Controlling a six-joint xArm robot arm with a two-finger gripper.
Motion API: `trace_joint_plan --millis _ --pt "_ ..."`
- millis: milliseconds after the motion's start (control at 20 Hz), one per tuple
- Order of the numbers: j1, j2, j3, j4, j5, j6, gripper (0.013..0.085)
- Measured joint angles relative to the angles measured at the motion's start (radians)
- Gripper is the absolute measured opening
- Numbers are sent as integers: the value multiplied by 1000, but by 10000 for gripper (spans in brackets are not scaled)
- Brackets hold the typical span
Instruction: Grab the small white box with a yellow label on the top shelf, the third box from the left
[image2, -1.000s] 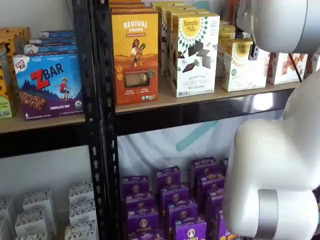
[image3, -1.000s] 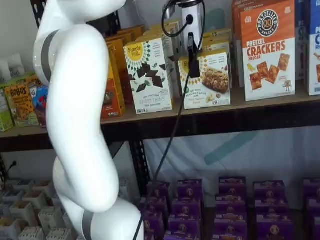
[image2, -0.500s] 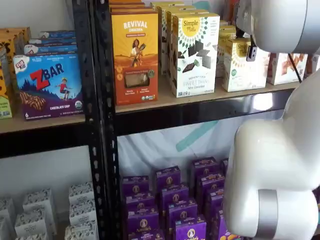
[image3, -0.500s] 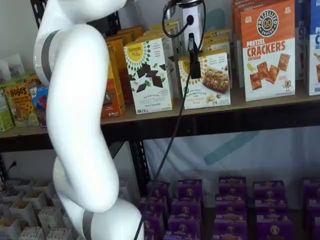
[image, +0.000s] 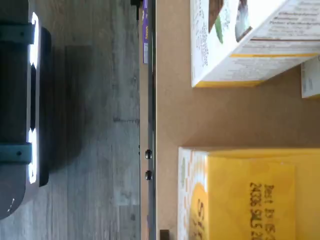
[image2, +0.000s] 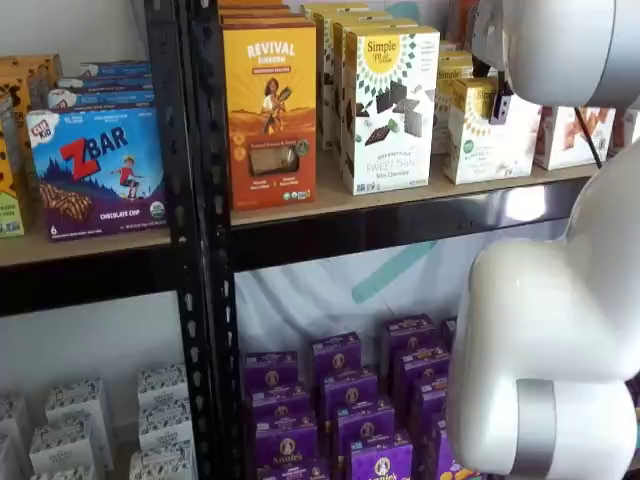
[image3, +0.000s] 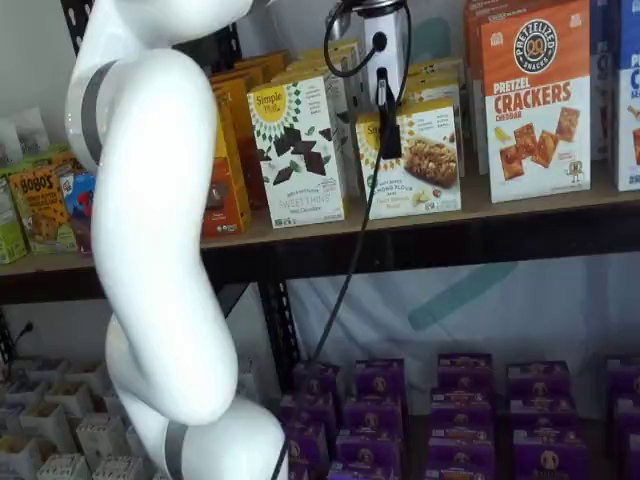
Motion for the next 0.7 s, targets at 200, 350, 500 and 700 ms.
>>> trace_joint_plan --millis 200,350,500,700 --pt "1 -7 11 0 -6 0 530" --pt "-1 -11 16 3 -8 -1 530" --pt "-3 -14 21 5 -10 -3 450" --pt "-3 -19 29 7 -13 -3 410"
